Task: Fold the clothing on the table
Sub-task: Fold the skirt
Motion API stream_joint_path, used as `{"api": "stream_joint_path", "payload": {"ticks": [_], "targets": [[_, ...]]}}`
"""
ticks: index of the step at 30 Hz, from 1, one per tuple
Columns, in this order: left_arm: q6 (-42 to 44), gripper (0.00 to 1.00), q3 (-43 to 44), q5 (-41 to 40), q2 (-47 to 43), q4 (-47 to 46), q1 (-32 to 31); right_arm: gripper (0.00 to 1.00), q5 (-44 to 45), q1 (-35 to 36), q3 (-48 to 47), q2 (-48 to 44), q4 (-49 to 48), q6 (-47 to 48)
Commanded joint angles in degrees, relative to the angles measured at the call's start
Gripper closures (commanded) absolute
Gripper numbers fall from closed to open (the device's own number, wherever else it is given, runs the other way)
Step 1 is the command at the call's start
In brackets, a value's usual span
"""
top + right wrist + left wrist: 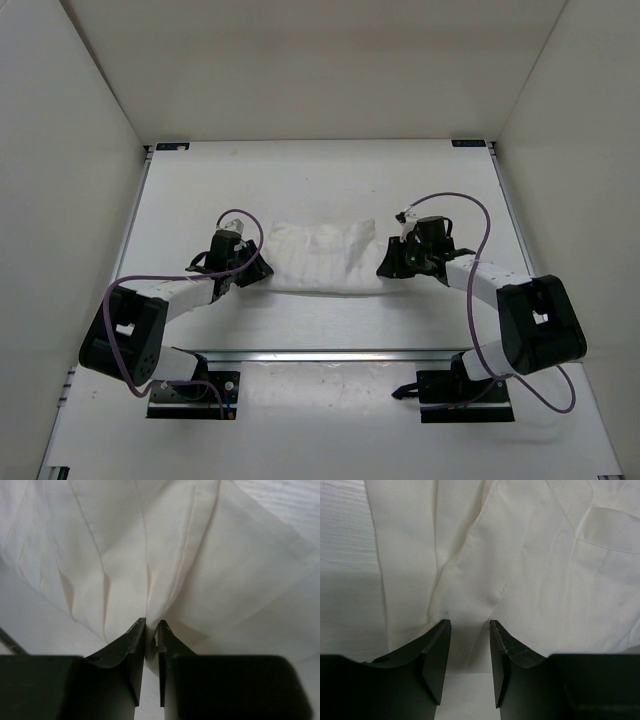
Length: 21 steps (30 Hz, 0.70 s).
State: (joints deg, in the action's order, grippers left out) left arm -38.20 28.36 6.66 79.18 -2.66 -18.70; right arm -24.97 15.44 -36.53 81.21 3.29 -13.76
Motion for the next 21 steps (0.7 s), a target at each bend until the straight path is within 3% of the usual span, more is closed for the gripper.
{"api": "stream_joint_path", "payload": {"ticks": [1, 2, 6, 10, 12, 17, 21], "targets": [[0.49, 0.52, -1.29, -0.15, 0.81, 3.45, 0.15, 0.92, -7.36, -0.85, 1.63, -0.78, -3.02, -2.93], [0.58, 0.52, -1.38, -0.33, 0.89, 3.36, 0.15, 0.99, -6.76, -0.94, 1.9, -2.27, -2.94, -3.38], [0.75, 0.55, -0.76, -0.24, 1.15, 3.79, -0.02, 1.0, -1.06, 1.43, 4.97, -8.78, 2.5, -7.59], [0.75, 0.59, -1.2, -0.24, 0.98, 3.36, 0.33, 1.0, -0.96, 0.56, 8.93, -15.11, 5.66, -11.89], [0.93, 0.67, -1.38, 0.11, 0.98, 3.27, 0.42, 1.0, -2.27, -0.59, 10.6, -17.04, 6.81, -13.49], [0.58, 0.99, -1.2, -0.77, 1.07, 3.27, -0.37, 1.0, -0.17, -1.47, 12.54, -23.72, 12.08, -13.49], [0.05, 1.0, -1.2, -1.56, 1.77, 1.69, -1.16, 1.0, 0.27, -1.03, 12.54, -24.61, 16.39, -13.84]]}}
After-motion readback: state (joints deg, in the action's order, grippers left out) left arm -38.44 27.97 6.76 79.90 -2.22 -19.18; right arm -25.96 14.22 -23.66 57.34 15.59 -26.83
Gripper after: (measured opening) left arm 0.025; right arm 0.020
